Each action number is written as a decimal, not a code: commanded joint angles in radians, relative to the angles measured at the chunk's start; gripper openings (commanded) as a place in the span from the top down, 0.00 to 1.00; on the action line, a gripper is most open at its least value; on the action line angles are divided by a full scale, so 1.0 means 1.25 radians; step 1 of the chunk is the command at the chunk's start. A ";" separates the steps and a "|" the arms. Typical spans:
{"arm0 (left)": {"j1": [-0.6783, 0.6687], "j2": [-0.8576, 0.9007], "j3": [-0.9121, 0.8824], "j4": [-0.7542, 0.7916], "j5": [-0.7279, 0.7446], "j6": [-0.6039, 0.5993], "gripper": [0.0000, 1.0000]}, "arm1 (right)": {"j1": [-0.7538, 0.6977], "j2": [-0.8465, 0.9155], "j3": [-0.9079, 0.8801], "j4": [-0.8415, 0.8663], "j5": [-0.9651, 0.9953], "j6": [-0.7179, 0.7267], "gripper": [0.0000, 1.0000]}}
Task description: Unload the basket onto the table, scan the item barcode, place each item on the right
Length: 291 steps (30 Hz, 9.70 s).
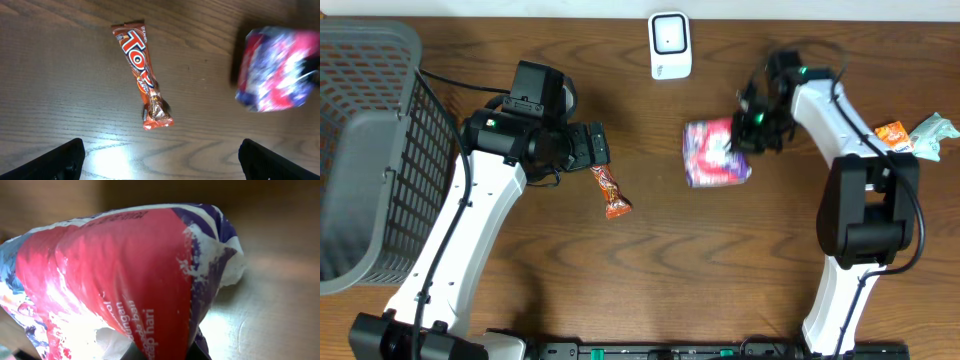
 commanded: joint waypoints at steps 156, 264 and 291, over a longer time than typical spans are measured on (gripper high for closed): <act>0.004 -0.009 0.003 0.103 -0.002 -0.077 0.02 | -0.201 -0.581 -0.187 -0.197 0.391 0.141 0.01; -0.346 0.309 -0.004 0.408 0.016 -0.068 0.25 | -0.201 -0.581 -0.187 -0.197 0.391 0.141 0.01; -0.109 0.006 -0.005 0.092 -0.253 0.031 0.12 | -0.201 -0.581 -0.187 -0.197 0.391 0.141 0.01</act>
